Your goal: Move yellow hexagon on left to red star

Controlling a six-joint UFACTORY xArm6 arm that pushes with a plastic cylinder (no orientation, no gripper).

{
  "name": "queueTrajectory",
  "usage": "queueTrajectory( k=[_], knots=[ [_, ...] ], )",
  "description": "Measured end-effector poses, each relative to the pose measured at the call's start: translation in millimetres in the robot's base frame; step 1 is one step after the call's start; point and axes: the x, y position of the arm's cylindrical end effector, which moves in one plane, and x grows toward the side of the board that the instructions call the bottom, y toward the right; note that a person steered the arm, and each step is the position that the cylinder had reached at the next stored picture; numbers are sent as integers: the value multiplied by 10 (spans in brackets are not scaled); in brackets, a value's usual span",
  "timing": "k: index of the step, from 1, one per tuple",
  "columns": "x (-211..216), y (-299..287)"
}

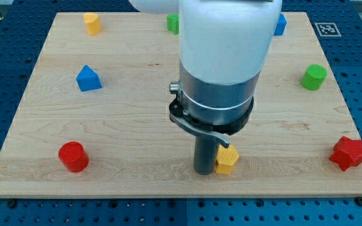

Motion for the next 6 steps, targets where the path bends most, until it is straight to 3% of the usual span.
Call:
queueTrajectory(
  k=[4,6],
  knots=[
    [-40,929],
    [-154,925]
  ],
)
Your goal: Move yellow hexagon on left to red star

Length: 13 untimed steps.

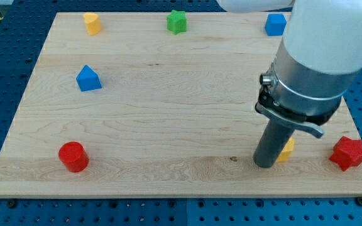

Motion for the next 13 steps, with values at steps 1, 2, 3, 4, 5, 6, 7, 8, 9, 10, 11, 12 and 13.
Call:
queueTrajectory(
  k=[1,2,3,4,5,6,7,8,9,10,11,12,13],
  knots=[
    [-90,-6],
    [-214,-6],
    [-214,-6],
    [-173,-6],
    [-320,-71],
    [-472,105],
    [-268,186],
    [-235,187],
    [-137,238],
    [-102,238],
    [-102,371],
    [-39,387],
    [15,387]
  ],
)
